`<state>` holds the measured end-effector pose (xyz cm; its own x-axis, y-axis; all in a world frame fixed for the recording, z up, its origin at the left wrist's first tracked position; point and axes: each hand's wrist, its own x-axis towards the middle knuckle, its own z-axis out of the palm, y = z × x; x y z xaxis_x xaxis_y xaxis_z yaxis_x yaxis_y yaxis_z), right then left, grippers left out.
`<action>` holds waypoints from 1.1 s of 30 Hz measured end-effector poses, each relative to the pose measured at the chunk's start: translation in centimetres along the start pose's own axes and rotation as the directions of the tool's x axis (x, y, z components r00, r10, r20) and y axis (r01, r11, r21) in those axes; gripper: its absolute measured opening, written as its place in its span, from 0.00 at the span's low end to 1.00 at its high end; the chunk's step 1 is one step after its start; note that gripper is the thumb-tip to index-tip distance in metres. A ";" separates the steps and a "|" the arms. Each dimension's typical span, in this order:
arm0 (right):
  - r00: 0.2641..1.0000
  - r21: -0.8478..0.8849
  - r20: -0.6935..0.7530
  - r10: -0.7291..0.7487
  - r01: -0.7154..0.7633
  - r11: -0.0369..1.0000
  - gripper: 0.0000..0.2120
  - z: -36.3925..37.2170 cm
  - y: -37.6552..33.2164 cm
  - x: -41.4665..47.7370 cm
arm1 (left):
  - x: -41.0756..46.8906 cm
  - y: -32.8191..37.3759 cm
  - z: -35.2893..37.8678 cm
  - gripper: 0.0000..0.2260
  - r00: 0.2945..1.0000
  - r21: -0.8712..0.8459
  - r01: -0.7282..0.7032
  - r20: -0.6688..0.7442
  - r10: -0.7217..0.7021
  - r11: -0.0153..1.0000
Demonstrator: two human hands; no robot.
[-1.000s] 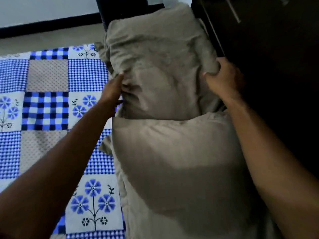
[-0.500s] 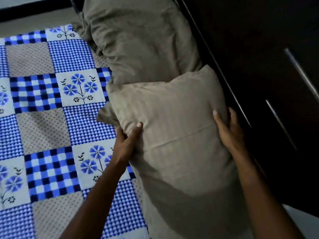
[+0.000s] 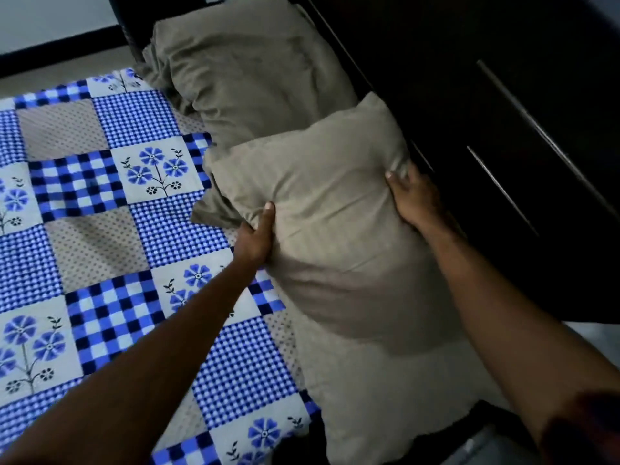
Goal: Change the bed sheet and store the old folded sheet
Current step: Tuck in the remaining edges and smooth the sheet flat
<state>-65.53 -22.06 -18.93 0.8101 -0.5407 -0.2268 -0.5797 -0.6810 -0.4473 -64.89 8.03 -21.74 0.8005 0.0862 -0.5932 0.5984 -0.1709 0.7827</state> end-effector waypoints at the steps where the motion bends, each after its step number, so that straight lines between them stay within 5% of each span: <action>1: 0.999 0.022 0.024 0.032 -0.032 0.999 0.34 0.7 0.3 -0.2 | 0.3 -0.3 -0.4 0.33 0.998 -0.002 -0.008 0.057 0.008 1.000; 5: 0.982 0.089 -0.188 0.004 0.013 0.996 0.29 1.1 0.8 -2.6 | 0.5 -0.5 -3.7 0.21 0.974 0.051 0.038 0.223 -0.049 0.998; 8: 0.987 0.148 -0.154 -0.054 0.077 0.986 0.30 1.9 0.4 -7.2 | -1.0 -1.8 -7.2 0.07 0.977 0.091 -0.014 0.213 -0.006 0.996; 17: 0.983 0.058 -0.049 -0.179 0.181 0.982 0.27 4.0 -3.4 -20.6 | -10.6 -7.9 -20.8 0.05 0.991 0.259 0.063 0.102 -0.092 0.964; 25: 0.956 0.190 0.087 -0.282 0.261 0.946 0.16 8.0 -8.5 -26.2 | -12.9 -8.8 -28.0 0.03 0.999 0.550 -0.042 0.044 0.022 0.834; 29: 0.949 0.300 0.195 -0.249 0.184 0.936 0.13 10.1 -11.3 -29.2 | -13.6 -8.4 -30.0 0.06 0.980 0.658 -0.190 0.169 0.103 0.729; 33: 0.950 0.310 0.213 -0.228 0.156 0.938 0.13 12.8 -13.8 -33.1 | -13.0 -8.7 -33.6 0.04 0.965 0.635 -0.254 0.221 0.144 0.729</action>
<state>-83.22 11.60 -16.31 0.9206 -0.2526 -0.2978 -0.3903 -0.5695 -0.7234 -79.42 41.36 -14.52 0.8506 -0.1585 -0.5013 0.2114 -0.7700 0.6020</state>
